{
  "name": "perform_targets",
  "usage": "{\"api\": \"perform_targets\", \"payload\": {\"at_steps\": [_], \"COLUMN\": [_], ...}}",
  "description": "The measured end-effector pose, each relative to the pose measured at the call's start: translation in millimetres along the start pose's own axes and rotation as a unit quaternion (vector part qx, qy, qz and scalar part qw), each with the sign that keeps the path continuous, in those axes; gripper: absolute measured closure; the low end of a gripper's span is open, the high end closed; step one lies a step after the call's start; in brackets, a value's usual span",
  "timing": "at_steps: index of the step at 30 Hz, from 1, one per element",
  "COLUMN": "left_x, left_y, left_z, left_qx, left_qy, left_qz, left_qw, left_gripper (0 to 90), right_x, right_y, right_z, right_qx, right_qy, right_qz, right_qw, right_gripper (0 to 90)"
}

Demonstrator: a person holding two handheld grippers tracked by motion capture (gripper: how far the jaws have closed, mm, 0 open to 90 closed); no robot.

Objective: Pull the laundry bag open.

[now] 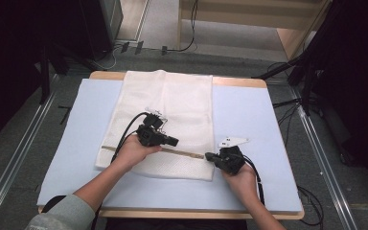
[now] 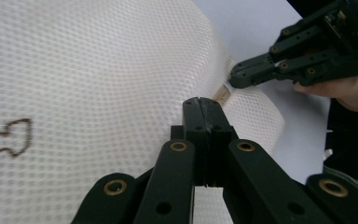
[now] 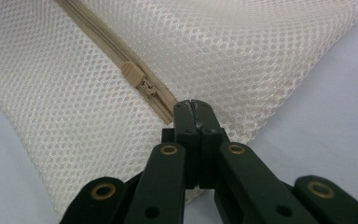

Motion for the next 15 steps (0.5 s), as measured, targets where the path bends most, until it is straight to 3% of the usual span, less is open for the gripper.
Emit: {"api": "perform_targets", "payload": {"at_steps": [7, 10, 11, 15], "left_x": [5.4, 9.7, 11.3, 15.1], "left_y": [22.4, 35.9, 39.9, 53.4], "left_z": [13.8, 18.7, 18.4, 17.1], "left_qx": [0.006, 0.005, -0.006, 0.006], "left_qy": [0.011, 0.018, 0.017, 0.001], "left_qz": [-0.023, -0.045, -0.049, -0.053], "left_qw": [0.9996, 0.9988, 0.9986, 0.9986], "left_gripper": [90.0, 90.0, 88.2, 84.7], "right_x": [-0.4, -0.2, -0.1, -0.2], "right_y": [0.3, 0.3, 0.1, 0.1], "right_z": [0.4, 0.8, 0.5, 0.1], "right_qx": [-0.002, -0.005, -0.004, -0.002], "right_qy": [0.0, -0.002, -0.002, -0.01], "right_qz": [0.001, 0.002, 0.002, 0.002], "right_qw": [1.0, 1.0, 1.0, 0.9999], "right_gripper": [90.0, 90.0, 90.0, 90.0]}}
Point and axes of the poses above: each handheld gripper's, and its own axes: y roughly forward along the jaws, x roughly out of its underside, z roughly to its right, the point moved 3 cm from there along y, roughly forward along the jaws, and after that the axes turned 14 degrees about z, right-handed, at the moved point
